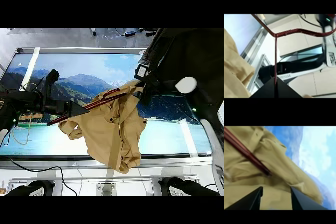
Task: Fold the clothes and pants, and hang the long-sleeved shirts on hangers.
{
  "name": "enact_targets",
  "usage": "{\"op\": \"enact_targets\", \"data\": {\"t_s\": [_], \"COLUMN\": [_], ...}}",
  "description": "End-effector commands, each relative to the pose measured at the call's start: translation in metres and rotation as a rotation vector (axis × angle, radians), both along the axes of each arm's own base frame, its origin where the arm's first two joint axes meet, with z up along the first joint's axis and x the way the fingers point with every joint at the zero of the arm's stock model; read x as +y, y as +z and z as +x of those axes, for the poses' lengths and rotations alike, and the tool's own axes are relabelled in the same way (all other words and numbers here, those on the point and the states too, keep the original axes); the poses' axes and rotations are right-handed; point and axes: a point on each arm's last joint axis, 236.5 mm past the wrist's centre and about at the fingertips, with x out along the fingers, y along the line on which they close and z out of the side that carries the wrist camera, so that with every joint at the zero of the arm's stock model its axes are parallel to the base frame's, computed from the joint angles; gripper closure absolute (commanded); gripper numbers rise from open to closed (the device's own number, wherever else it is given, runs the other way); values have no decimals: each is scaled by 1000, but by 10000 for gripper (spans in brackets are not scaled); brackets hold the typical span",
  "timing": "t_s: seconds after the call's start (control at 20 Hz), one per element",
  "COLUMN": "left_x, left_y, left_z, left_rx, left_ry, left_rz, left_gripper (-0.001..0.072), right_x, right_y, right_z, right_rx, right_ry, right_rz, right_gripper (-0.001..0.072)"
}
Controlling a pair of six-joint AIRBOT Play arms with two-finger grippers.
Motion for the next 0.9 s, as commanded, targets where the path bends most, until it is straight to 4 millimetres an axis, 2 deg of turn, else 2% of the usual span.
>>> {"op": "enact_targets", "data": {"t_s": [0.0, 0.15, 0.25, 0.35, 0.5, 0.6, 0.75, 0.85], "left_x": [-2, -2, -3, -3, -2, -3, -1, -5], "left_y": [-1, -2, -8, -27, -50, -60, -86, -91], "left_z": [-1, 3, 17, 31, 45, 51, 66, 65], "left_rx": [10, 15, 18, 52, 108, 122, 38, 27], "left_ry": [-5, 15, 65, 94, 115, 141, 219, 212], "left_rz": [3, 7, 18, 48, 72, 105, 251, 271], "left_gripper": [675, 675, 675, 674, 675, 678, 678, 678], "right_x": [-27, -61, -79, -90, -72, -61, -53, -42], "right_y": [-51, -59, -72, -96, -116, -120, -122, -122], "right_z": [61, 90, 92, 86, 60, 49, 42, 30], "right_rx": [-15, 2, 110, 292, 475, 514, 545, 592], "right_ry": [-165, -356, -484, -641, -637, -601, -579, -534], "right_rz": [18, 130, 233, 357, 376, 352, 349, 351], "right_gripper": [281, 282, 291, 303, 303, 304, 303, 287]}}
